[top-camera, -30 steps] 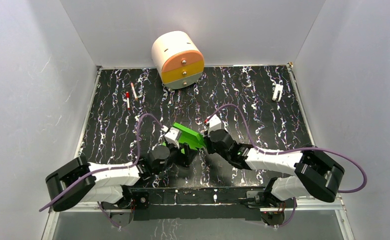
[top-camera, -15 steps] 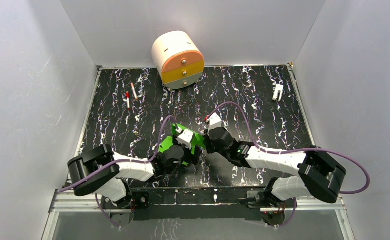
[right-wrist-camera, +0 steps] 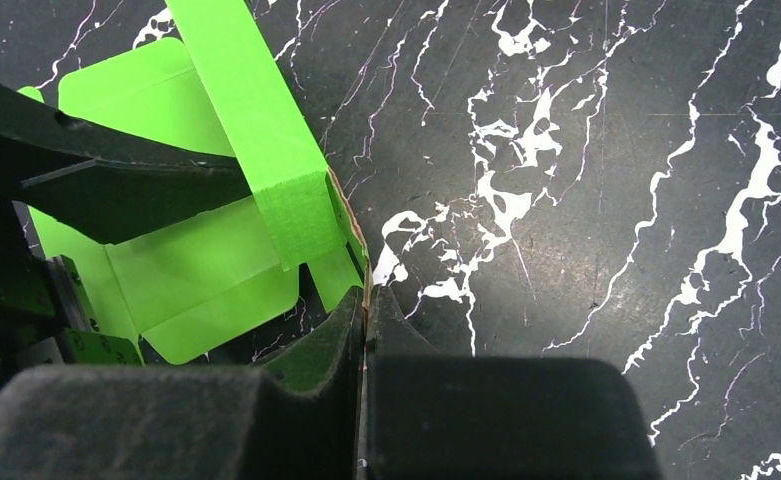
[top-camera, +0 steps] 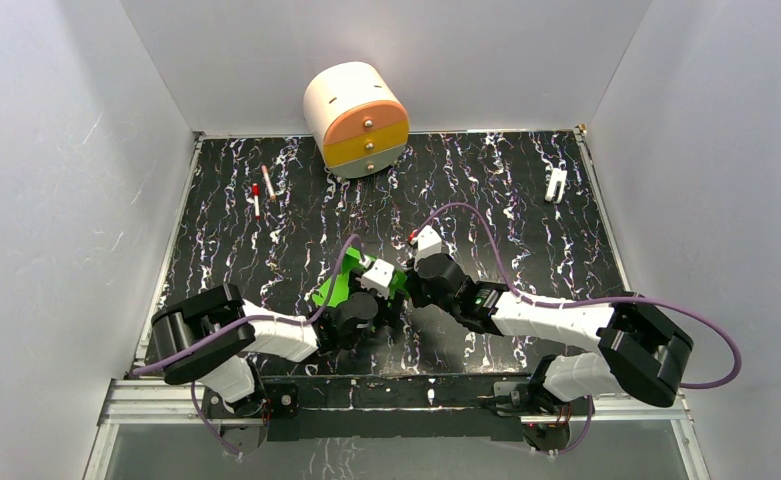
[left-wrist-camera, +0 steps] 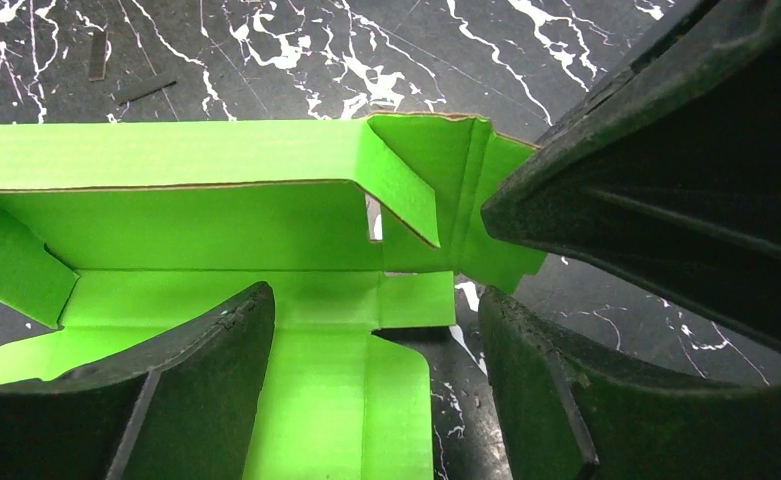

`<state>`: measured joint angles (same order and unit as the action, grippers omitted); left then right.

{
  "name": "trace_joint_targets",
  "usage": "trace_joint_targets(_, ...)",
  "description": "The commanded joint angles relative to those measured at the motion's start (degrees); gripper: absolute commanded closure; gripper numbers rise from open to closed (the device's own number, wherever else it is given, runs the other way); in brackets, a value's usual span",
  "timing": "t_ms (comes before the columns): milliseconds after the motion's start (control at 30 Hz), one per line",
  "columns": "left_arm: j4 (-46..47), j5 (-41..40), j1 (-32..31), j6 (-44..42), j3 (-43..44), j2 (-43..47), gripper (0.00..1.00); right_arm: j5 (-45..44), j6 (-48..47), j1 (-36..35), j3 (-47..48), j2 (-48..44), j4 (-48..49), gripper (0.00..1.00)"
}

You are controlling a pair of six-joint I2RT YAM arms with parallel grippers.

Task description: Fold the paper box

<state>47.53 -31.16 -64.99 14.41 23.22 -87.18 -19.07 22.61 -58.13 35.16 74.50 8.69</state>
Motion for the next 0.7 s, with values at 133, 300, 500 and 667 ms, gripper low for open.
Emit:
trace_joint_targets(133, -0.3, -5.9, -1.1, -2.2, 3.5, -1.9, 0.36, 1.2, 0.9, -0.2, 3.0, -1.8, 1.4, 1.00)
trace_joint_targets(300, -1.0, -5.0, -1.3, -2.9, 3.8, -3.0, 0.40, 1.2, 0.8, -0.3, 2.9, -2.3, 1.3, 1.00)
trace_joint_targets(500, -0.9, -3.6, -1.6, -3.5, 2.9, -2.8, 0.36, 0.9, 0.7, -0.3, 2.8, -2.7, 0.8, 1.00)
trace_joint_targets(667, -1.3, -8.9, -1.6, -3.9, 3.4, -3.1, 0.45, 1.0, 0.6, -0.4, 2.5, -3.2, 0.8, 1.00)
